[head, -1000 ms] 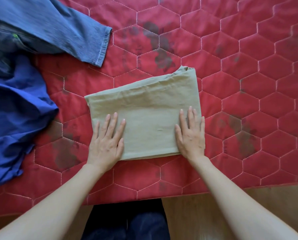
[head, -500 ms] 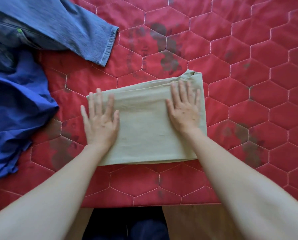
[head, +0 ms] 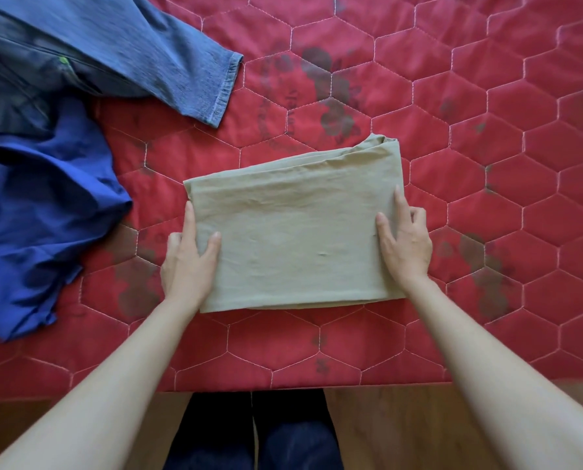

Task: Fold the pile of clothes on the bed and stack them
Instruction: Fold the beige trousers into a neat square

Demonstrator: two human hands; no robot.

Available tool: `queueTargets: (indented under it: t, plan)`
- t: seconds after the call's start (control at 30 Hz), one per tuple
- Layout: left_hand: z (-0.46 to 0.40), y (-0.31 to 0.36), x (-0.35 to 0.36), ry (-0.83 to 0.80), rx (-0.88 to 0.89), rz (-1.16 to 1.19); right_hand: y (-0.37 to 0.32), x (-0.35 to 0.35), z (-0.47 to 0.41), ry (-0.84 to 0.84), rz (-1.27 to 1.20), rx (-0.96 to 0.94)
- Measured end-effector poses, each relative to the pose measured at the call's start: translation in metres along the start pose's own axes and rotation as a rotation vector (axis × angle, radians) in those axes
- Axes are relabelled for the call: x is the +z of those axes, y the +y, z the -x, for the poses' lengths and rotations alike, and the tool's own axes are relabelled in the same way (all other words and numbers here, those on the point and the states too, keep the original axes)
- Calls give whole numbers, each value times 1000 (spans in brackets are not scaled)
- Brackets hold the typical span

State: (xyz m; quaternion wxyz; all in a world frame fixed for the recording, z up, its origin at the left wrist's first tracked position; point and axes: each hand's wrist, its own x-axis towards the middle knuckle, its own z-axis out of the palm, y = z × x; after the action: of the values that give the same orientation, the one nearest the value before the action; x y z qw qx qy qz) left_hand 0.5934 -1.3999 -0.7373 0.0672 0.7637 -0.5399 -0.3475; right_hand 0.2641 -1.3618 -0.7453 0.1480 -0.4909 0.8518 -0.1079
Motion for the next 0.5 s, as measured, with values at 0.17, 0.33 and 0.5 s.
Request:
queueTargets:
  t: [0.17, 0.33, 0.5]
  plan:
    - [12, -2, -3, -33, 124, 75, 6, -13, 2, -183, -87, 27]
    - [9, -7, -1, -18, 197, 181, 6, -19, 17, -195, -190, 32]
    - [5, 9, -5, 38, 173, 178, -8, -24, 33, -30, -155, -9]
